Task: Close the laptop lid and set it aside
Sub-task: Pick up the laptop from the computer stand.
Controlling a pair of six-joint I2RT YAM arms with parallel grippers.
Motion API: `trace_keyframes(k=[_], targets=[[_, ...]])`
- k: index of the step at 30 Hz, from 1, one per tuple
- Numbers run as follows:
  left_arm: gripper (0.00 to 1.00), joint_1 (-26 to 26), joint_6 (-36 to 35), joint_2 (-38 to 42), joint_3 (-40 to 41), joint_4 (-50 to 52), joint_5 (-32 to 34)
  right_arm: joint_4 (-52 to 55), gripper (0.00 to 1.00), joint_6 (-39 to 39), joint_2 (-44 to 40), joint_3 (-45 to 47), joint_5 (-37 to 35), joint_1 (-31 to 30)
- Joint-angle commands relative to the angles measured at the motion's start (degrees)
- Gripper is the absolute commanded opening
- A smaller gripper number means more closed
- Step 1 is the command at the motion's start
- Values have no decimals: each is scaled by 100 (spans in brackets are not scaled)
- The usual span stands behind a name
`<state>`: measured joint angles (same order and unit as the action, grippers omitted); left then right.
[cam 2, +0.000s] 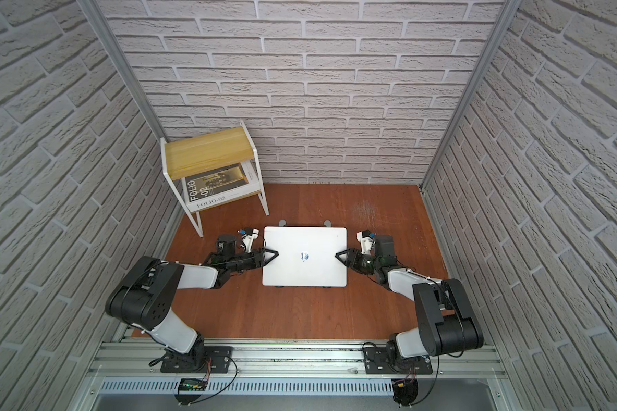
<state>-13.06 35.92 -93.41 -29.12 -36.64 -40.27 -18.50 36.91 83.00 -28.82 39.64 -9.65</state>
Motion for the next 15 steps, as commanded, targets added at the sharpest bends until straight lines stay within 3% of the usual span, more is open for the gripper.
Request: trace_keyframes(k=[1, 8, 15], targets=[[50, -13, -23, -109, -87, -32, 116, -420, 54, 99, -16, 19, 236, -81], [40, -17, -60, 38, -120, 142, 125, -439, 53, 210, -159, 2, 280, -151], [39, 27, -72, 103, -129, 330, 169, -357, 52, 323, -404, -3, 355, -168]])
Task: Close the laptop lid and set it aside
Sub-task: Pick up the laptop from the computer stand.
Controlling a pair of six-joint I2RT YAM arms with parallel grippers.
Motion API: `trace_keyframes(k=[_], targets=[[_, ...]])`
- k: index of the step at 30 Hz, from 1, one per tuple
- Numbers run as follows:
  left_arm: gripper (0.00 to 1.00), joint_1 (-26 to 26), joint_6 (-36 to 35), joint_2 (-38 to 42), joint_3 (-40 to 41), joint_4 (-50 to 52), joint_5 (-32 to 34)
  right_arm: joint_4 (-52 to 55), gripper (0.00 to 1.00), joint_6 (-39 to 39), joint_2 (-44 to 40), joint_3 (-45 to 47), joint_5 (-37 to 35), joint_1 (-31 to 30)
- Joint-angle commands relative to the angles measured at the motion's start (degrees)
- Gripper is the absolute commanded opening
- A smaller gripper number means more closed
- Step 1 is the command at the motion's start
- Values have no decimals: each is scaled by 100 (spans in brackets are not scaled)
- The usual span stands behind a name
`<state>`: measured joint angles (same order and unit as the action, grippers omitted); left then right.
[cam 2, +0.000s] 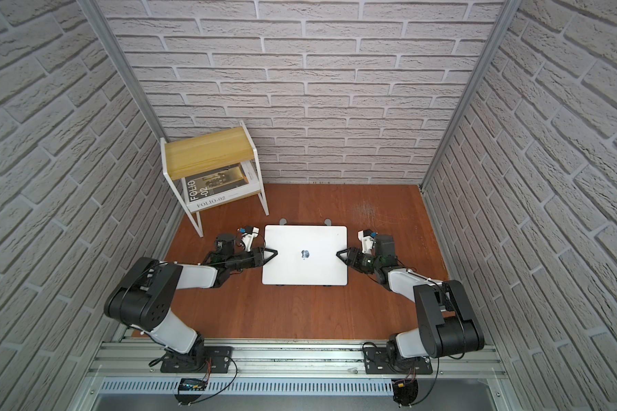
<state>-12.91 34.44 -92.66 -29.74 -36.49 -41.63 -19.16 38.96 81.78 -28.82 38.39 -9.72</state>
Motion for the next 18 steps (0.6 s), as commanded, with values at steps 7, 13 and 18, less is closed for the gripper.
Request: trace_keyframes(k=[7, 13, 18], targets=[[39, 71, 89, 25, -76, 404, 296, -241, 52, 305, -685, 8, 631, -186], [39, 151, 76, 38, -94, 502, 225, -335, 52, 536, -973, -5, 797, -227], [40, 226, 83, 36, -118, 572, 121, -695, 52, 833, -1070, 24, 1127, -282]])
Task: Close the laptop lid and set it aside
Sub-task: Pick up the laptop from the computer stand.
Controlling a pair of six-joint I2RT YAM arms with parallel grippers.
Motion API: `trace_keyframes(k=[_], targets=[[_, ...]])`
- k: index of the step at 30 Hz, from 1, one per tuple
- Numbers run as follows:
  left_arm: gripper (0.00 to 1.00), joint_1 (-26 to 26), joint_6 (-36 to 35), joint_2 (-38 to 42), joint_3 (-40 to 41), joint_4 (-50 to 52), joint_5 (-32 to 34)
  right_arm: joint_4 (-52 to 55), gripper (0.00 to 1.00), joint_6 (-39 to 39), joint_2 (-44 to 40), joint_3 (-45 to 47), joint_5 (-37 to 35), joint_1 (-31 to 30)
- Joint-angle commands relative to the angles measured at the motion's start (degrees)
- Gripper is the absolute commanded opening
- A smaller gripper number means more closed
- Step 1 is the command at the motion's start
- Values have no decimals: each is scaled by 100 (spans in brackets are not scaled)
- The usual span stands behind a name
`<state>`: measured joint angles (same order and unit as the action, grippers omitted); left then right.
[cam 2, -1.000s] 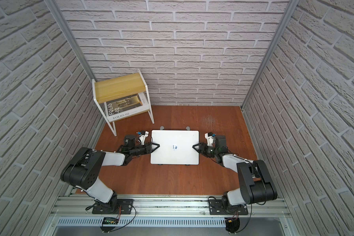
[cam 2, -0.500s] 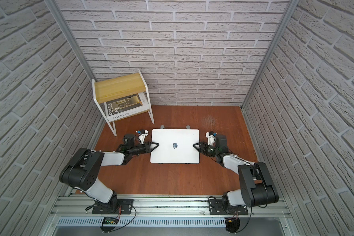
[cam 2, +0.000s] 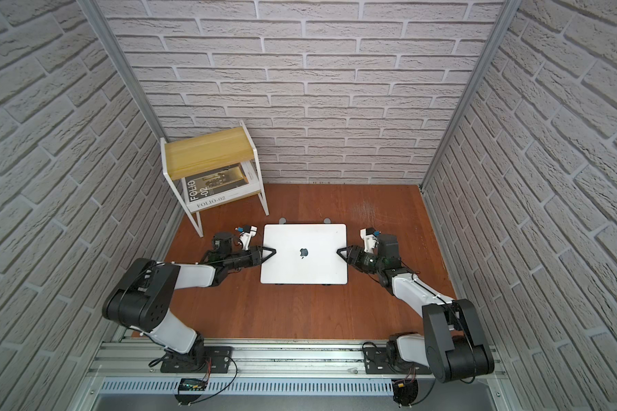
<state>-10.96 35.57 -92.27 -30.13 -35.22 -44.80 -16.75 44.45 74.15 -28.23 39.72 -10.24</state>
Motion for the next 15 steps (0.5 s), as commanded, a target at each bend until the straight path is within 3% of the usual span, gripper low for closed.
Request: trace_keyframes(k=[1, 15], targets=[[40, 37, -45, -2, -89, 464, 429, -1003, 52, 336, -331, -34, 1061, -260], [41, 128, -198, -11, -190, 700, 331, -1110, 51, 745, -1181, -20, 1380, -513]])
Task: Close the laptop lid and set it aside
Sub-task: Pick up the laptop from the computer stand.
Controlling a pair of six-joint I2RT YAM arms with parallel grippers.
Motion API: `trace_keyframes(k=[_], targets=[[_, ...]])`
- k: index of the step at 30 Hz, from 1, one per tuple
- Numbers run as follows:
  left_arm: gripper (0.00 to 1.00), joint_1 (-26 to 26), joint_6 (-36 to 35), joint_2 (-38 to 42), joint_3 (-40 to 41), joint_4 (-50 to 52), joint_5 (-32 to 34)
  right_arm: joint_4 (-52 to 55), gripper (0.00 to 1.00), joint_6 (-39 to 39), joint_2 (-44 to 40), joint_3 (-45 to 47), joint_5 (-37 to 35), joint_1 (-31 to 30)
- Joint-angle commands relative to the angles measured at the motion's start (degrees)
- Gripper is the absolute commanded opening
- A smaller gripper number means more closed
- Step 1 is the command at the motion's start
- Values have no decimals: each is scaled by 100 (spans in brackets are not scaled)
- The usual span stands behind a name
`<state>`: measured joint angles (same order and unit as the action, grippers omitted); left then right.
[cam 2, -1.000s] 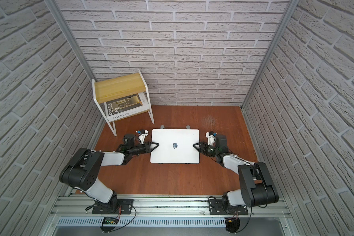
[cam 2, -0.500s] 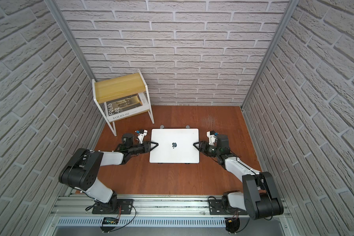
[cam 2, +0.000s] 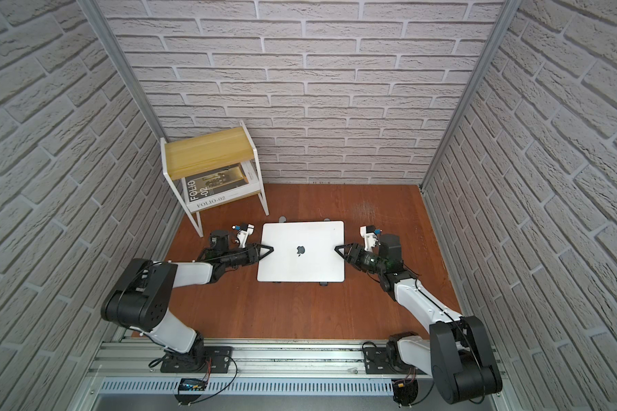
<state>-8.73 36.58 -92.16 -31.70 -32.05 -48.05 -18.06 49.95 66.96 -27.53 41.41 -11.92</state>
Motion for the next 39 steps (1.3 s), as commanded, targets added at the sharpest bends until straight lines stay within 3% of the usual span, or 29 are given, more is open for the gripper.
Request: trace_keyframes(k=[1, 7, 19, 29, 39], targets=[[41, -94, -307, -26, -29, 384, 657, -919, 51, 158, -532, -101, 1201, -350], [41, -77, -317, -52, -38, 380, 666, -679, 50, 140, -683, -137, 1195, -370], [41, -76, -300, -118, -29, 342, 674, -1488, 49, 657, -351, -211, 1218, -735], [42, -81, -299, -145, -29, 331, 692, -1234, 47, 664, -388, -518, 1181, -985], [42, -77, -318, -3, -55, 489, 734, -536, 33, 358, -620, -525, 873, -996]])
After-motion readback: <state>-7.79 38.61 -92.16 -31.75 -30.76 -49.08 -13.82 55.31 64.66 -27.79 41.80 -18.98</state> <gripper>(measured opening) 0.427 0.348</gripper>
